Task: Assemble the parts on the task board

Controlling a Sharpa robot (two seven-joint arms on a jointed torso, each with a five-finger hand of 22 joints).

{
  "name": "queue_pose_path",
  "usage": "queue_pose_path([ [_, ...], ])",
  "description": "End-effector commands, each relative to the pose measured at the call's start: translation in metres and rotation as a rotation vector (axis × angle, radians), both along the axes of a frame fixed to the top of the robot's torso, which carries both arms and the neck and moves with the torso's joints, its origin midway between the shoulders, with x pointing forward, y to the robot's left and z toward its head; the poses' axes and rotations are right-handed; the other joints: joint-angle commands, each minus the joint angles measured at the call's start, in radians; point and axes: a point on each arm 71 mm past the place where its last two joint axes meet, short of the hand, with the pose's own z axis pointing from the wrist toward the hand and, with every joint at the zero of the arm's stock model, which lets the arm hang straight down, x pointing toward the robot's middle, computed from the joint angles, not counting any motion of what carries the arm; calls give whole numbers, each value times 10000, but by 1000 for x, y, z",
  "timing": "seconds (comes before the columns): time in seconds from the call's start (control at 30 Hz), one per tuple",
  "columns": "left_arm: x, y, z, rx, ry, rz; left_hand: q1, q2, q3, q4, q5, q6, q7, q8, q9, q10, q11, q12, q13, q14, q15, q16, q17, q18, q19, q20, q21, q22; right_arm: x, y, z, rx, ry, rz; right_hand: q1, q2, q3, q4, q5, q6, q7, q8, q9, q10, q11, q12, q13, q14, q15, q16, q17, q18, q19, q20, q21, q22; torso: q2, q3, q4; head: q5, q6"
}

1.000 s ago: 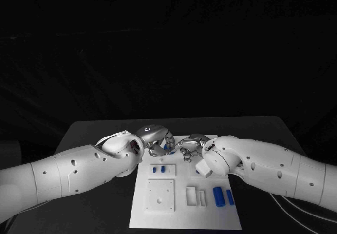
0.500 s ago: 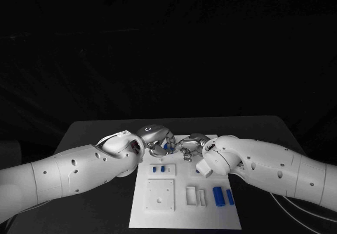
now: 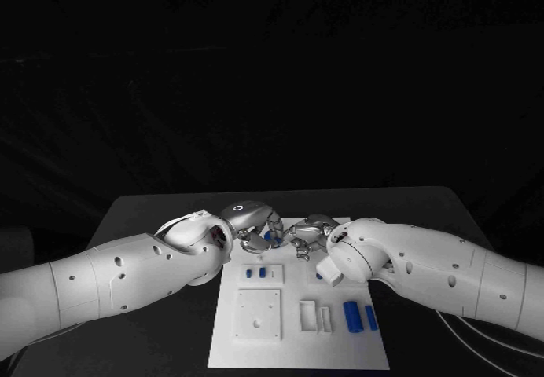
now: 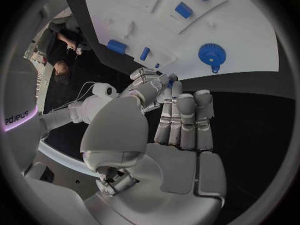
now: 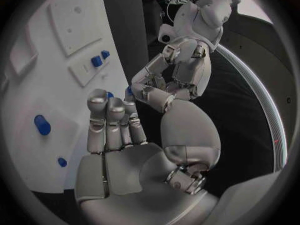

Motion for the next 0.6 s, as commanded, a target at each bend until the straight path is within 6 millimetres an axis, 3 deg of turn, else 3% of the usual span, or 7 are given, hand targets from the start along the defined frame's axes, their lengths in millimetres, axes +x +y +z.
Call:
queue_pose_path([
  [0.03,1,0,3,-325,-41,41,159,-171,75,-168,-42,-219,101,-31,-46,43,52,-92,-34,48,-27,-62,-15,164,28,-371,1,68,-1,2,0,79,-69,245,-74,2,41,10,-43,174,89,47,13,-3,-45,46,14,-4,-60,20,17,701,-13,47,58,182,-1,3,1,-4,-1],
  [0.23,1,1,4,-584,-131,107,403,-659,109,-355,-149,-790,352,-354,-208,-139,165,-300,-133,74,70,-145,-49,175,72,-293,-38,44,-1,1,0,94,-71,279,-118,5,18,13,-39,212,76,76,36,6,-57,48,14,-1,-70,22,18,701,-5,49,65,181,-1,0,-4,-8,8],
  [0.6,1,3,5,-724,-23,100,633,-1102,79,-471,-189,-1207,493,-542,-332,-469,326,-595,-265,65,225,-240,-76,238,77,-148,-117,18,-1,-2,0,106,-91,281,-133,23,10,-7,-36,235,63,98,54,11,-69,47,14,0,-81,21,18,701,-3,47,69,180,-1,-2,0,-11,7],
])
